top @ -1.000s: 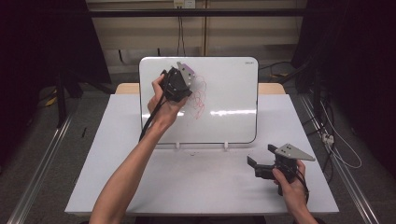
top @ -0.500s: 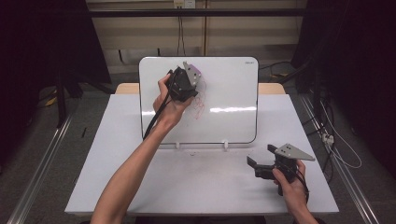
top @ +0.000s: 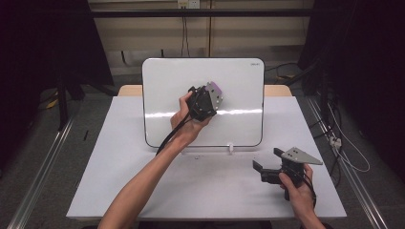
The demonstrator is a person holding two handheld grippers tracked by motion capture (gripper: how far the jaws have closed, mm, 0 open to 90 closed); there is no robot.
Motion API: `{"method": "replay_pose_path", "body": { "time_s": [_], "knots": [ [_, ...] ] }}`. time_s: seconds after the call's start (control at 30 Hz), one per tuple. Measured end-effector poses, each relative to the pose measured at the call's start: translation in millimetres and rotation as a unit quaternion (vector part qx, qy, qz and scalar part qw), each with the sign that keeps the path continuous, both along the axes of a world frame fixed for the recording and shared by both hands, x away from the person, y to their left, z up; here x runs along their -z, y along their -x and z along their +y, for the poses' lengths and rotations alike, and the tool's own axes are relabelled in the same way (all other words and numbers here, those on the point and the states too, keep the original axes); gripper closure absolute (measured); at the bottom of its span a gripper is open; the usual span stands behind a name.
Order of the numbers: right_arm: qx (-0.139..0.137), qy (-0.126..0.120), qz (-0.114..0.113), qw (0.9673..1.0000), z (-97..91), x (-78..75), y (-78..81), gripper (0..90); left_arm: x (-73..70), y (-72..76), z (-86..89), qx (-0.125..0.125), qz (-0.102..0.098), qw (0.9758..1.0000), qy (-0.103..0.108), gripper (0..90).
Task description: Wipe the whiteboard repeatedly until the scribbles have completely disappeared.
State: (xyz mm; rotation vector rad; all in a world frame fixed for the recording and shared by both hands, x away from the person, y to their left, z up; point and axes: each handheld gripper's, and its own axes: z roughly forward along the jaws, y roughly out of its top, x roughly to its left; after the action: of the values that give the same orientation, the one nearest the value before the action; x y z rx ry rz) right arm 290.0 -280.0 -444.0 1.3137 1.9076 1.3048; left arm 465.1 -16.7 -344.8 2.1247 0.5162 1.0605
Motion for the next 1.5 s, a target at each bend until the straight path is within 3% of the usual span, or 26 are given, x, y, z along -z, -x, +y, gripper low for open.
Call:
{"method": "replay_pose_path", "body": {
  "time_s": [0.17,0.3,0.37,0.47,0.83,1.0,1.1,1.2,1.27,1.37,1.5],
  "knots": [
    [-0.001,0.001,0.000,1.0000,0.5,0.1,0.7,4.2,-15.5,-16.4,23.6,-0.034,-0.006,0.9991,0.026,41.4],
    [0.000,0.001,0.000,1.0000,-0.1,0.8,0.4,4.2,-31.1,-31.9,48.4,-0.071,-0.007,0.9962,0.050,41.4],
    [0.000,0.001,0.000,1.0000,0.0,0.6,0.5,4.2,-37.6,-37.1,57.1,-0.090,-0.029,0.9948,0.038,41.4],
    [-0.001,0.003,0.001,1.0000,0.8,0.8,-0.2,4.2,-40.6,-42.0,66.0,-0.097,-0.015,0.9927,0.070,41.4],
    [-0.004,0.004,0.001,1.0000,1.2,1.3,-0.5,4.2,-34.8,-37.6,40.9,-0.084,-0.022,0.9945,0.059,41.3],
    [-0.005,0.003,0.001,1.0000,1.0,1.2,-0.8,4.2,-20.5,-22.6,16.4,-0.055,-0.018,0.9980,0.027,41.4],
    [-0.007,0.003,0.000,1.0000,1.8,0.8,-0.2,4.2,-12.6,-13.8,7.8,-0.045,-0.011,0.9982,0.037,41.3],
    [-0.007,0.002,-0.001,1.0000,1.9,0.7,-0.1,4.2,-5.2,-6.5,0.3,-0.029,-0.017,0.9993,0.016,41.4],
    [-0.007,0.002,0.000,1.0000,1.8,1.1,-0.6,4.2,-7.2,-8.9,1.4,-0.024,-0.011,0.9996,0.014,41.4],
    [-0.007,0.002,0.000,1.0000,1.6,0.9,-0.5,4.2,-14.9,-15.3,7.7,-0.028,-0.021,0.9994,0.003,41.4],
    [-0.007,0.002,-0.001,1.0000,1.0,1.1,-0.3,4.2,-29.1,-28.8,28.7,-0.059,-0.022,0.9977,0.026,41.4]
  ]
}}
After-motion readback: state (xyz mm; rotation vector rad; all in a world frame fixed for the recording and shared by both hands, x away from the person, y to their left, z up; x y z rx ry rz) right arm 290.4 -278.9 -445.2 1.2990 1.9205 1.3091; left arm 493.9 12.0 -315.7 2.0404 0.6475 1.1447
